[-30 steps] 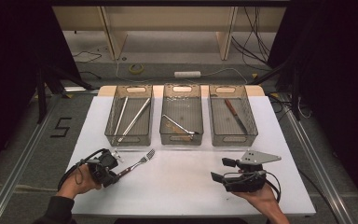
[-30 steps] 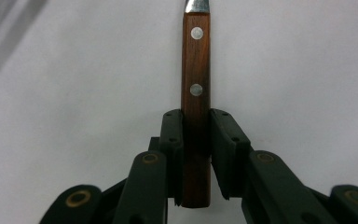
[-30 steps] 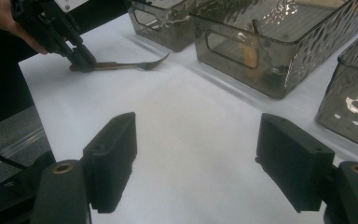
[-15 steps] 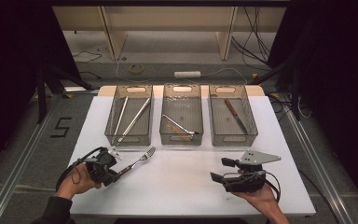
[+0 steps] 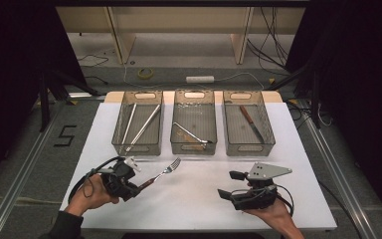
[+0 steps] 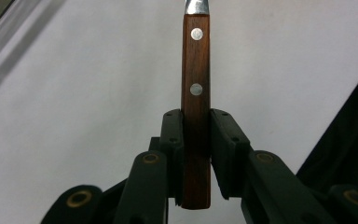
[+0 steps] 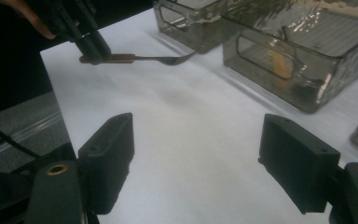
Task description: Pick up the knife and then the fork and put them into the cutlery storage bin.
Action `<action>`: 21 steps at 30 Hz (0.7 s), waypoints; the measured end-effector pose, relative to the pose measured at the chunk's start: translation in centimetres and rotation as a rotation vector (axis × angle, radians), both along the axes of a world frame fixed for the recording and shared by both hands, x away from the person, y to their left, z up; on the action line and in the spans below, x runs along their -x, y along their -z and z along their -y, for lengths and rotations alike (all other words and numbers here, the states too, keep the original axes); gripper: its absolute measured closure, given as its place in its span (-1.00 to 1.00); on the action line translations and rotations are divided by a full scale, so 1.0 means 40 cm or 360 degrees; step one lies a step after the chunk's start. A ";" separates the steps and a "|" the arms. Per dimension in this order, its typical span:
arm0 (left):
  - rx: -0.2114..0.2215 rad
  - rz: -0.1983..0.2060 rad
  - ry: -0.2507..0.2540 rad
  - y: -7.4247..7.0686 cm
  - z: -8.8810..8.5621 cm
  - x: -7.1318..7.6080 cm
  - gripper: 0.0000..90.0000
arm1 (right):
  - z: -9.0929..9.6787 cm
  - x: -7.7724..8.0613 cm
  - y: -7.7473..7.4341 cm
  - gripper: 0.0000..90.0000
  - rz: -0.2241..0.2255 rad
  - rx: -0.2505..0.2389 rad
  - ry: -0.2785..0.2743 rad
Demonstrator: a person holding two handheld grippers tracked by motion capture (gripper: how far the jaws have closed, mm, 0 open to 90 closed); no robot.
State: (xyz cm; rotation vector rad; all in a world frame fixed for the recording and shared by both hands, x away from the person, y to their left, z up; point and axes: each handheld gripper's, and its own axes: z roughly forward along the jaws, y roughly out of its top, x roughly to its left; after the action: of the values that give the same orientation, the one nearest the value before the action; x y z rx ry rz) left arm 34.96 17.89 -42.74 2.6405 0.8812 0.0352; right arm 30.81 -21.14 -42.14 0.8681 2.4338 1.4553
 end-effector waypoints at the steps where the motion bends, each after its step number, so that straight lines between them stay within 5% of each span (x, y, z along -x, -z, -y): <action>1: -0.0005 0.0004 0.0013 -0.003 0.009 0.003 0.67 | -0.006 0.003 -0.001 -0.40 0.0002 0.0005 -0.0010; 11: 0.0027 -0.0053 0.0167 -0.017 0.103 0.020 0.67 | -0.073 0.027 -0.005 -0.41 0.0104 0.0114 -0.0168; 21: -0.0013 -0.0056 0.0309 -0.025 0.189 0.015 0.67 | -0.130 0.028 -0.015 -0.40 0.0213 0.0219 -0.0275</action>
State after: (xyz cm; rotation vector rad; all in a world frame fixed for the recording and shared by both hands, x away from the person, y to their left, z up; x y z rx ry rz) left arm 34.38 10.34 -41.73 2.7289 0.6327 -0.0568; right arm 29.69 -15.95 -41.54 0.5267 2.5237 1.3319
